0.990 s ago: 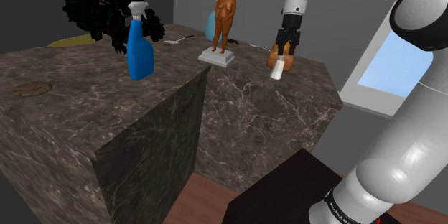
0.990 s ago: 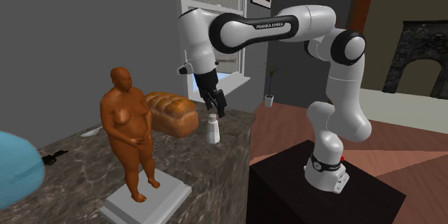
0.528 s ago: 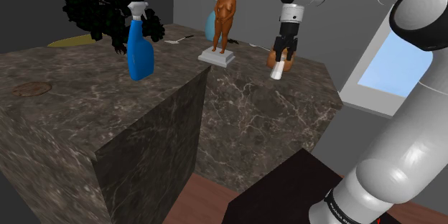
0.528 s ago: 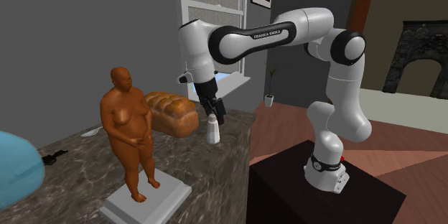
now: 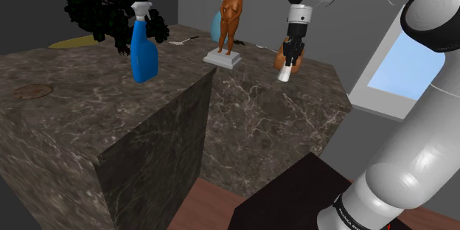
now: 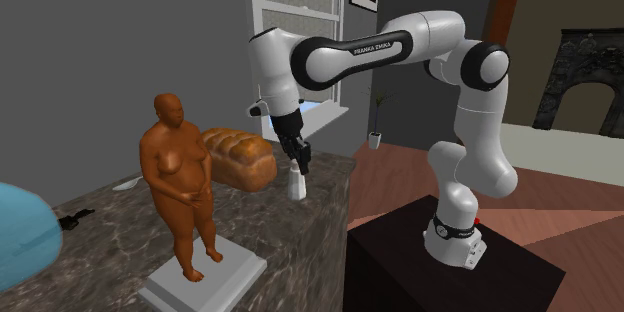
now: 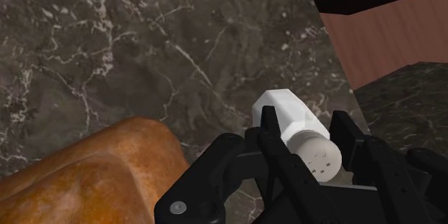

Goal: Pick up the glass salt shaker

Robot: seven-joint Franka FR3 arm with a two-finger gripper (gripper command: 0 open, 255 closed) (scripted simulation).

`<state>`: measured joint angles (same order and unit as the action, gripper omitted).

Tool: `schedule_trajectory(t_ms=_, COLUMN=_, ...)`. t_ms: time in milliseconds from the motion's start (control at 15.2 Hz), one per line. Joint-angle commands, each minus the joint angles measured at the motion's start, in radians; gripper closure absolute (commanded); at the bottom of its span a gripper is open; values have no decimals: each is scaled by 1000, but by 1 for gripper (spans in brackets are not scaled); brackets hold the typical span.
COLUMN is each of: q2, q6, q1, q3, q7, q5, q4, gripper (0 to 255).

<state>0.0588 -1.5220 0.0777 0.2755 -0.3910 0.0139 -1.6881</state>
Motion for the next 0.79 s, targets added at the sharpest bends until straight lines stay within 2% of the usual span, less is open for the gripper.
schedule_trajectory(t_ms=0, q2=0, q6=0, q1=0, q3=-1, q7=0, q5=-1, q4=-1, gripper=255)
schedule_trajectory(t_ms=726, q2=22, q6=139, q1=3, q3=2, q7=-8, q5=-5, q4=158, gripper=255)
